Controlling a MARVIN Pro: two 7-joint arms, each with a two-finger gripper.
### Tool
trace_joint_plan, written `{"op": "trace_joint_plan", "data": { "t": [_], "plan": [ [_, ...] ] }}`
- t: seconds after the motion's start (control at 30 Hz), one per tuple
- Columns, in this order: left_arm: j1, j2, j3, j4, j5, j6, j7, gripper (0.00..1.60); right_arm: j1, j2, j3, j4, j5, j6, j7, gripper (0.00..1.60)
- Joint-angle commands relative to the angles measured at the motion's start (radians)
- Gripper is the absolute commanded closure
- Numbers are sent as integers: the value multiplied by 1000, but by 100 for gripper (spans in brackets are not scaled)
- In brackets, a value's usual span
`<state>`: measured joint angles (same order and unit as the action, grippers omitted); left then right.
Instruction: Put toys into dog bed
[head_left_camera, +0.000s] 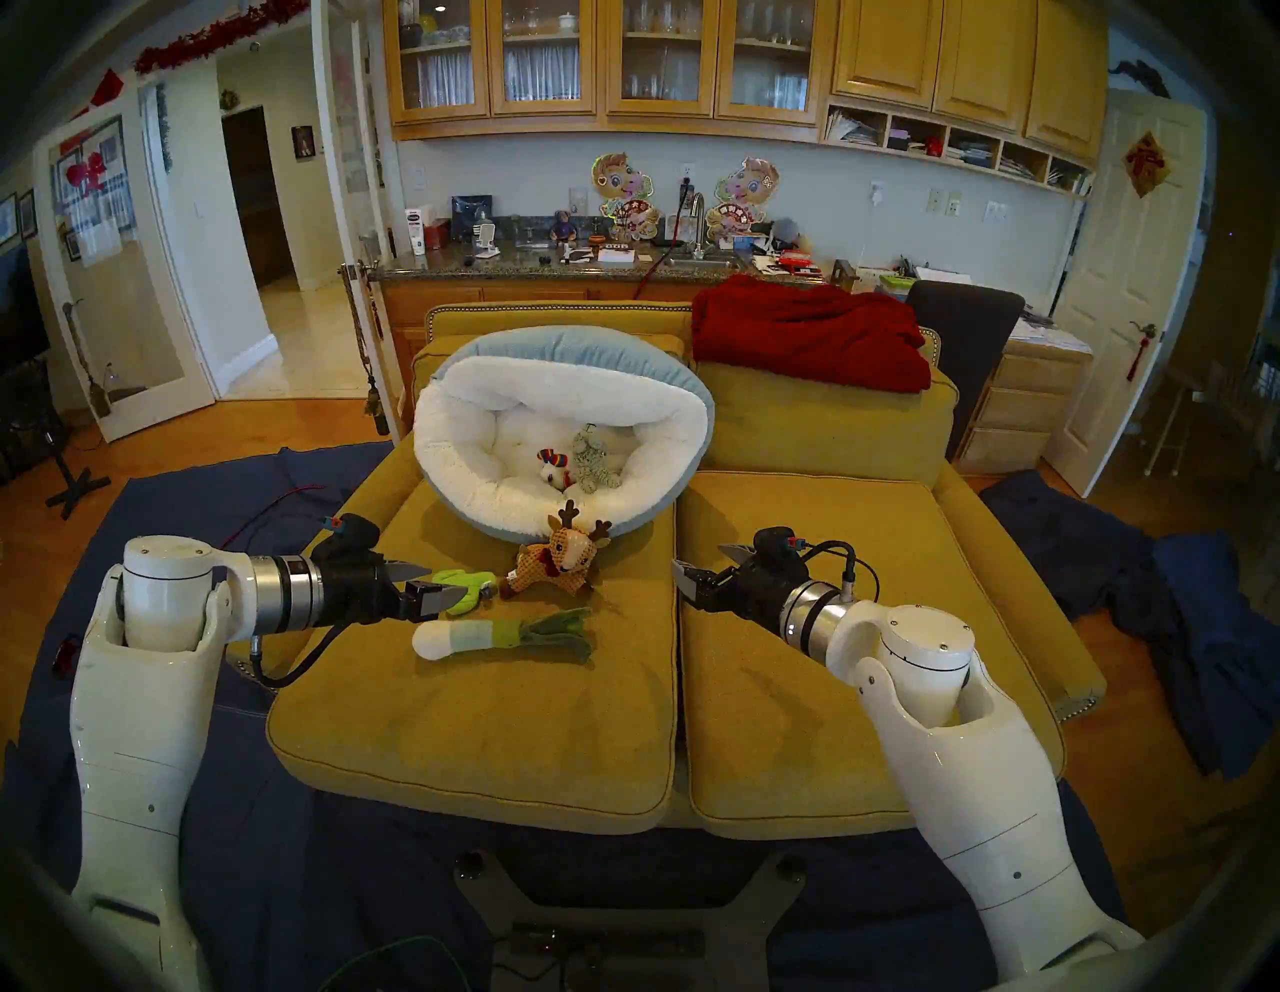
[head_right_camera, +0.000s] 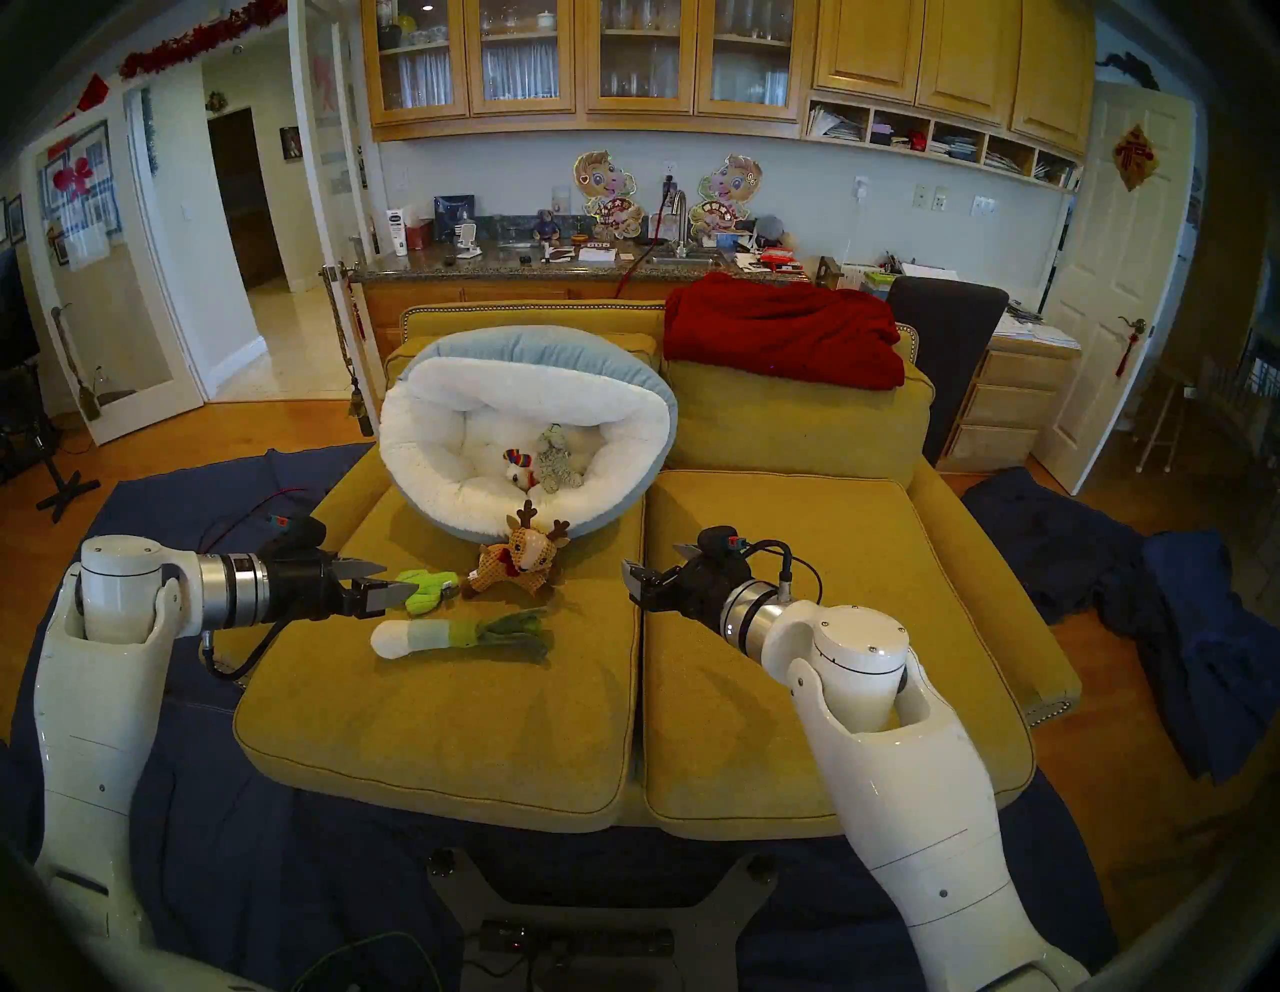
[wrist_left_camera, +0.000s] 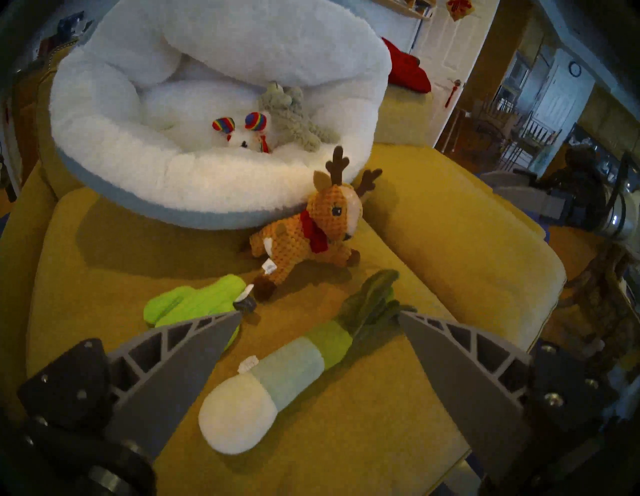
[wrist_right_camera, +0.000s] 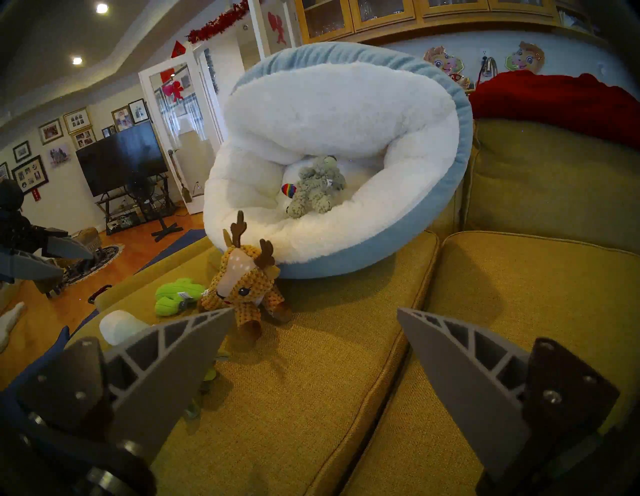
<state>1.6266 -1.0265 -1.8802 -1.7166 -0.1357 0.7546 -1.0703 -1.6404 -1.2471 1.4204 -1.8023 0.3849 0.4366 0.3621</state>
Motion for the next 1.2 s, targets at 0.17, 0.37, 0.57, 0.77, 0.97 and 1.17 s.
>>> {"op": "trace_joint_plan", "data": {
  "t": [0.17,0.37,0.57,0.77,0.97,1.17],
  "plan": [
    [-81,84,70,65,24,-97,-58,0,23,0,8,-29,-4,-14,0,0],
    [-135,106,115,113,46,-135,-55,0,24,-1,9,-29,-4,-13,1,0],
    [-193,132,164,165,64,-188,-80,0,24,-2,9,-28,-4,-12,2,0],
    [-238,160,211,206,82,-248,-103,0,24,-2,9,-27,-4,-12,3,0],
    [-281,163,249,256,92,-288,-107,0,24,-3,10,-26,-5,-12,4,0],
    [-328,166,303,337,114,-343,-126,0,24,-3,10,-27,-5,-12,4,0]
  ]
}}
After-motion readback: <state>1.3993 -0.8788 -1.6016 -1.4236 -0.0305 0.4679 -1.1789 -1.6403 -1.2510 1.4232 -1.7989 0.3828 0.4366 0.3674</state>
